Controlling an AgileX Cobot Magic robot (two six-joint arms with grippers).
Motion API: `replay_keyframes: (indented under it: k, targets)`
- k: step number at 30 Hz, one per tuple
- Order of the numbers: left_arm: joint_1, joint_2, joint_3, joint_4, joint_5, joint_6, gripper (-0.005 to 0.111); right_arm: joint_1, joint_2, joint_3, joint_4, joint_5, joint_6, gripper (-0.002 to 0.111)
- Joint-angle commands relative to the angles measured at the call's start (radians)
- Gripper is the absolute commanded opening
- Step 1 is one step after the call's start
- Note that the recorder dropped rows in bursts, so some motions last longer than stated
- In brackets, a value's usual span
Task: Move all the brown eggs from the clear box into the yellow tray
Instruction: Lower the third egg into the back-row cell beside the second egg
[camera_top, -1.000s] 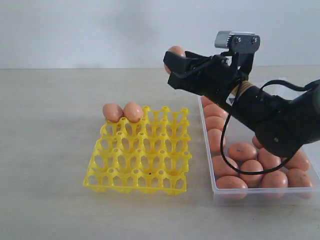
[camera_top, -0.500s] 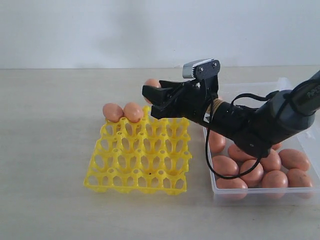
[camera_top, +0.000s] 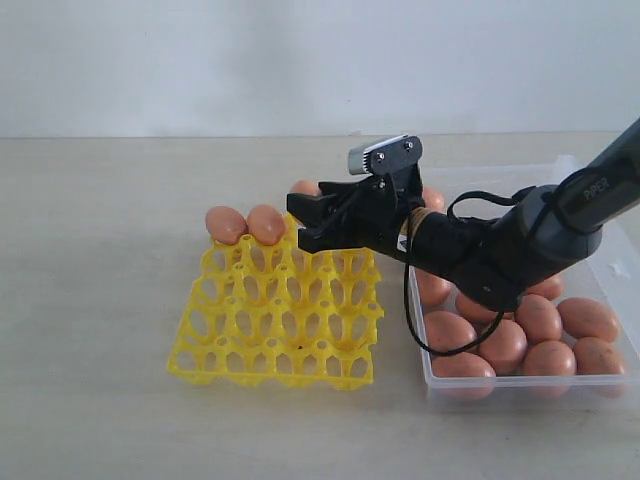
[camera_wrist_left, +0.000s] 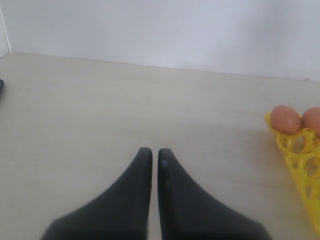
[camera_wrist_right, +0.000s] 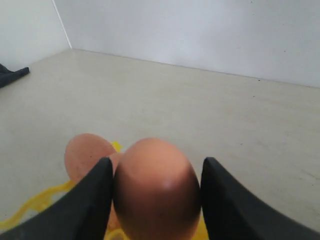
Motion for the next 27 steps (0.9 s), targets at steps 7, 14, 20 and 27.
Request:
replay_keyframes:
  k: [7,14,20,27]
  targets:
    - [0.003,-0.003,0.004,-0.001,-0.007,0.004,0.004,0.002,-0.001,-0.021,-0.002,0.063,-0.010,0.000]
    - [0.003,-0.003,0.004,-0.001,-0.007,0.004,0.004,0.002,-0.001,-0.021,0.017,0.089,-0.026,0.000]
    - [0.003,-0.003,0.004,-0.001,-0.004,0.004,0.004,0.002,-0.001,-0.021,0.017,0.094,-0.032,0.000]
    - [0.003,-0.003,0.004,-0.001,-0.004,0.004,0.004,0.002,-0.001,-0.021,0.017,0.103,-0.038,0.000]
